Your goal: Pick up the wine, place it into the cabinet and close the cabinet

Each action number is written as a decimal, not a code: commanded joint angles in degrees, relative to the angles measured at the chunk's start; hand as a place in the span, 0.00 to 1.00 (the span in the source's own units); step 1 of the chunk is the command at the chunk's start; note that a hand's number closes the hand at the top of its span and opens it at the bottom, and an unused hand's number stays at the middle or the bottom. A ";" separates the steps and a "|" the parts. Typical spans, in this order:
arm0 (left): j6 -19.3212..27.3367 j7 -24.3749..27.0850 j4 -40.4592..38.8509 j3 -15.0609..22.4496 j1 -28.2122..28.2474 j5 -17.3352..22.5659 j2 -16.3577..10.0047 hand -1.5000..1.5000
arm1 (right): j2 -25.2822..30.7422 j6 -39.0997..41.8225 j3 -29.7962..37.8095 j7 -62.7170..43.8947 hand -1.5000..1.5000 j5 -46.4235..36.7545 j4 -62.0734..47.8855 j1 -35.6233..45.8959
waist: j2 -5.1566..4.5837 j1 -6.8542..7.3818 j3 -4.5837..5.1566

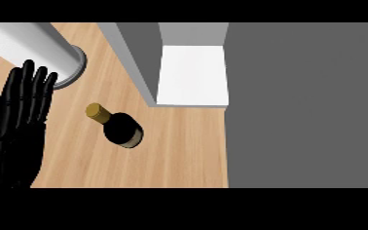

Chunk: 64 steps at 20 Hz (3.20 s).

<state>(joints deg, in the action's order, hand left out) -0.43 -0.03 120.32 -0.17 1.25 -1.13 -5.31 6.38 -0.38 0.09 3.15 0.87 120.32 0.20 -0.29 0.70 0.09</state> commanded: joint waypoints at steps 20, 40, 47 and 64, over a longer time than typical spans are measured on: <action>19.63 -13.92 10.96 38.33 4.68 -3.37 5.31 0.00 | 2.90 9.55 -6.56 -18.49 0.00 11.33 17.37 -11.00 | 0.43 -0.66 -0.10; 25.83 -27.48 21.63 34.78 2.35 -9.25 2.64 0.00 | 3.94 7.23 -2.25 -30.78 0.00 16.04 25.99 -6.95 | 0.45 -0.86 -0.09; 23.66 -30.26 22.98 25.66 0.88 -5.33 0.77 0.00 | 3.18 3.49 -3.28 -36.44 0.00 14.25 29.17 -2.31 | 0.46 -0.96 -0.06; 11.87 -21.72 11.77 4.03 6.63 17.74 -2.38 0.00 | 2.95 3.84 -2.27 -38.55 0.00 14.32 25.96 2.69 | 0.36 -0.77 -0.03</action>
<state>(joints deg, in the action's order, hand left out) 14.42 -22.38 134.20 8.74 7.20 11.21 -6.68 9.40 4.68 -2.12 -31.26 12.73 138.88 2.54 0.09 -0.22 0.05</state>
